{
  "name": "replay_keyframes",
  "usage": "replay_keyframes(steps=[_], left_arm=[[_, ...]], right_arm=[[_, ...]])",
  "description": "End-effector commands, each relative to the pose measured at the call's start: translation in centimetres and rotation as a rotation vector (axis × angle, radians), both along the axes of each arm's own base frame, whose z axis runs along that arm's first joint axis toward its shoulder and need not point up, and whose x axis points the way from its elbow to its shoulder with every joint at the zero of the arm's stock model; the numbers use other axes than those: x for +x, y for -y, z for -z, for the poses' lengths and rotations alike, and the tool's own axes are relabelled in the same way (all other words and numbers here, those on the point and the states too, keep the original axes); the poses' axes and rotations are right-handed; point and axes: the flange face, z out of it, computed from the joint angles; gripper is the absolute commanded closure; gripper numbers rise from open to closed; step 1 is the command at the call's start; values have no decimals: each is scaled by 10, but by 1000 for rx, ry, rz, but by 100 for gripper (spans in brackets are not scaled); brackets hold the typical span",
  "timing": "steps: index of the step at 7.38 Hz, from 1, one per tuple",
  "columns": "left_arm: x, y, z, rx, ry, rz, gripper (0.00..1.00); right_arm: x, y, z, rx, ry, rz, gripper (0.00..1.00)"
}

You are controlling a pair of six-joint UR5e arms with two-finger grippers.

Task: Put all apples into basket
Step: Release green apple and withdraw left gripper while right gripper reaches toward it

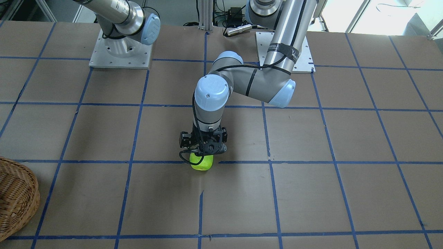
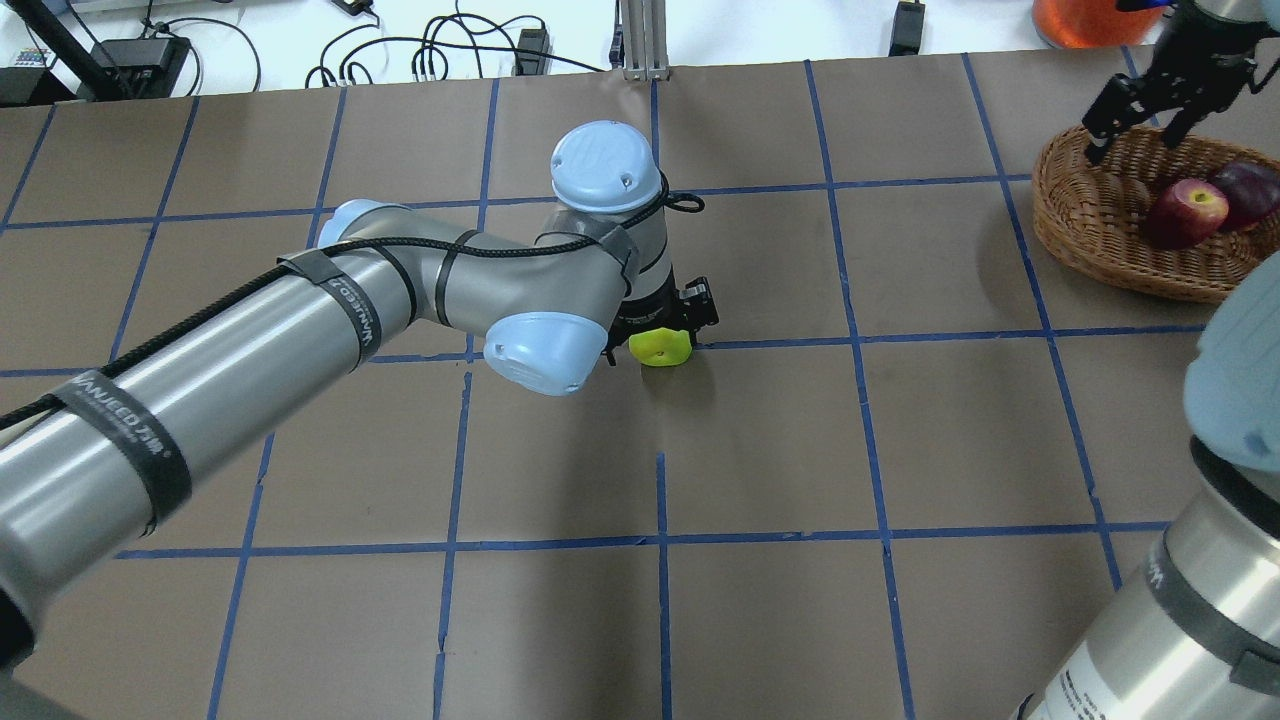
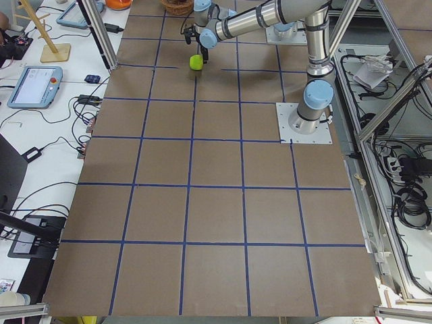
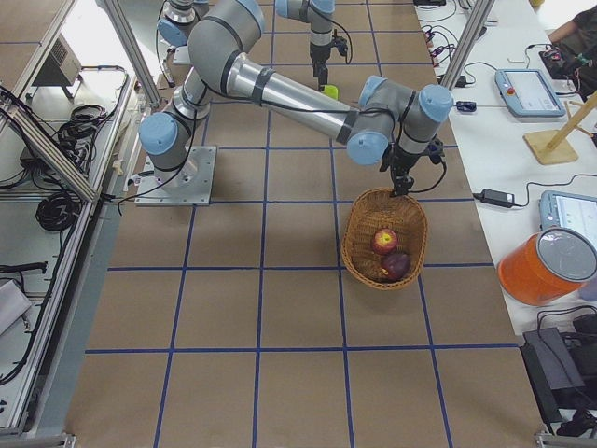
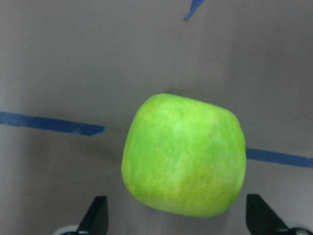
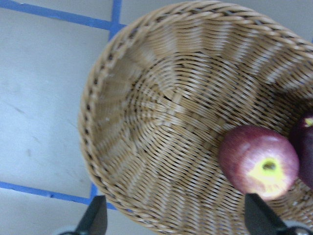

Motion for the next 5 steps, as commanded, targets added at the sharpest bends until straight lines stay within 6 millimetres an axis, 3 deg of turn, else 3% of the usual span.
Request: replay_keyframes(steps=[1,3,4,5], left_arm=[[29,-35,-85,0,53,2,0],[99,-58,-150,32,98,86,0],[144,-56,-178,6,89,77,0],[179,-65,-189,46,98,26,0]], right_arm=[[150,-8,4,35,57,59,0],[277,-40,33,102,64,173,0],[333,-51,43,69,51,185,0],[377,-65,50,60,53,213,0]])
